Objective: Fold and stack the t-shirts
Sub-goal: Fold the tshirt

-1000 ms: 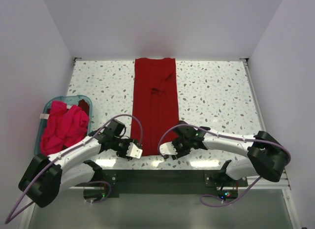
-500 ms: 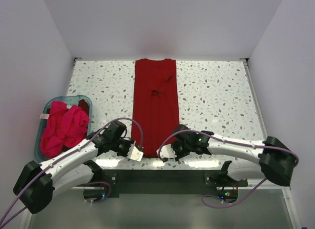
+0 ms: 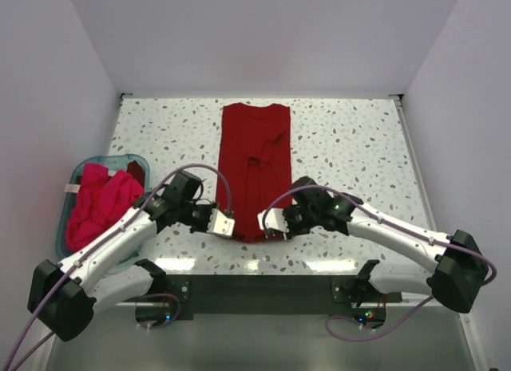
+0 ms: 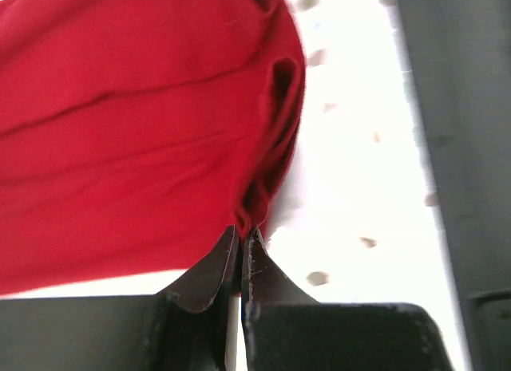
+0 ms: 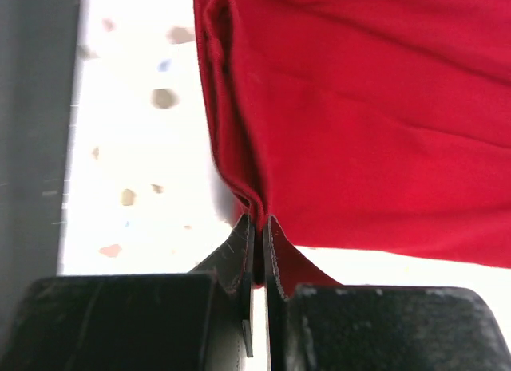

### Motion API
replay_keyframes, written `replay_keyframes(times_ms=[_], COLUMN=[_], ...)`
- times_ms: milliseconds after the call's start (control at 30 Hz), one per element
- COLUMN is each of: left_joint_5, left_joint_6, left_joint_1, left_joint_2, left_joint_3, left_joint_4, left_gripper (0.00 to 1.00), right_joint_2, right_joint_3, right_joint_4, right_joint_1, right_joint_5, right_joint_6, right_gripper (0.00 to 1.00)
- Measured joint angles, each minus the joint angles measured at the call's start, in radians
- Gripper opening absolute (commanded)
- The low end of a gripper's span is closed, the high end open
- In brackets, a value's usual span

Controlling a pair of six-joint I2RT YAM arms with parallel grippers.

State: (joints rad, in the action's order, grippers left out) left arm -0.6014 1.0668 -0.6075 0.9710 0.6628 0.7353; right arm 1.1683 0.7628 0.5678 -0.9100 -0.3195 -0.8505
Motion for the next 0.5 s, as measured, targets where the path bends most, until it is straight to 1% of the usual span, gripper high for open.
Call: replay_keyframes(times_ms=[67,200,333,500], left_joint_5=[-0.006,-0.019,-0.034,-0.056], left_joint_6=[0.026,0.082,0.129,0.179], left_joint_1=[0.068,0.169,0.235,0.307], left_joint_2=[0.079,0.243,0.393,0.568], left_joint_3=[0.06,0.172,0.29,0.435], left_joint_4=[-0.005,-0.023,-0.034,-0.058], left_gripper=[0.0,0.0,0.0,0.0], right_joint_2=[0.034,0.141,0.262,0.431], right_joint_3=[0.05,0.156,0.251,0.407], right_joint_4=[0.008,0.015,0.023,0.032], right_joint_1=[0.059,0.157,0.246,0.341], right_joint_5=[-0.021,-0.066,-0.097,-0.135], right_joint_6=[-0.033,-0.107,-0.176,-0.259], right_gripper=[0.0,0.0,0.0,0.0])
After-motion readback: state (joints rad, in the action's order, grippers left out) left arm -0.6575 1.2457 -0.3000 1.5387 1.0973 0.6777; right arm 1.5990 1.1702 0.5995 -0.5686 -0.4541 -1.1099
